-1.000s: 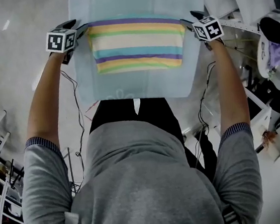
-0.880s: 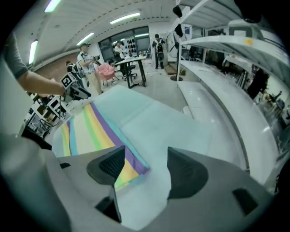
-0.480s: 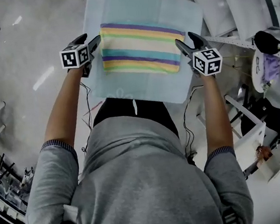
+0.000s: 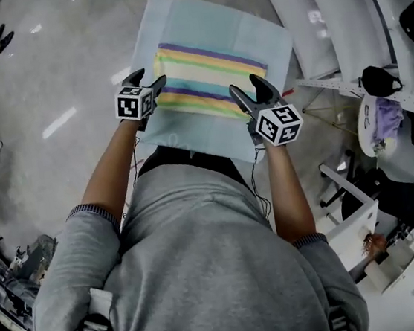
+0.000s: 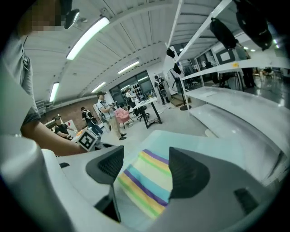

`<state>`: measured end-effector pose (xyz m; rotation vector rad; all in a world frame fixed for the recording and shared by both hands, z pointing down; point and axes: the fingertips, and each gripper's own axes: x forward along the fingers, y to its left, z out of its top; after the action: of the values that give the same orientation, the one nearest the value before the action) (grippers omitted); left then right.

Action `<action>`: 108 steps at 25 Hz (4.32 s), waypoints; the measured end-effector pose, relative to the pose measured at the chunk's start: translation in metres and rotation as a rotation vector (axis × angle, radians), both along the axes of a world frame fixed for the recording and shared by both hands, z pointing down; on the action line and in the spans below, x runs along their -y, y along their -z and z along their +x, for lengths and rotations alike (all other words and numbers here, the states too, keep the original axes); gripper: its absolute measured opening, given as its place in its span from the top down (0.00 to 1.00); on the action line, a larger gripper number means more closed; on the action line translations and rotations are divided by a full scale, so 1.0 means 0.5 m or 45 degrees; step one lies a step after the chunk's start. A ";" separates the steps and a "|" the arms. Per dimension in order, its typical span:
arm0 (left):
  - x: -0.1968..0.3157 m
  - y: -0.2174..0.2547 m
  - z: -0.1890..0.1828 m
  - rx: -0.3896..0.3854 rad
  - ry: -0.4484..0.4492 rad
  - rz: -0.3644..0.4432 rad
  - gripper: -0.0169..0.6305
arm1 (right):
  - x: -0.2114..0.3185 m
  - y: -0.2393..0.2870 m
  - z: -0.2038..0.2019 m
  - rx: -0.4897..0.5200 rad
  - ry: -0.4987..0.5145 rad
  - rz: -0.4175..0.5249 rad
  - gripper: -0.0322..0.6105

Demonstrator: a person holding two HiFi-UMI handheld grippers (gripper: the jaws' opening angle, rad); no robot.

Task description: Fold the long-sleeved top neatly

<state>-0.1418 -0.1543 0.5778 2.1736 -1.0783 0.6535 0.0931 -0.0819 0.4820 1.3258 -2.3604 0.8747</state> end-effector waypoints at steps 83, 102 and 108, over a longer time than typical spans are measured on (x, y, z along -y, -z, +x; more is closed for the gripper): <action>-0.161 -0.082 0.704 0.167 -0.053 -0.216 0.90 | -0.155 -0.070 0.383 -0.016 -0.031 -0.064 0.45; -0.343 -0.112 0.687 0.147 -0.472 -0.211 0.65 | -0.079 -0.272 0.353 0.203 -0.092 -0.293 0.45; -0.333 -0.144 0.649 0.258 -0.583 -0.105 0.65 | -0.006 -0.387 0.345 0.266 -0.211 -0.445 0.45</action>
<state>0.1828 0.0122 0.6500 2.3347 -0.6296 1.1210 0.2657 -0.0790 0.6756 1.3492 -2.1275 1.4623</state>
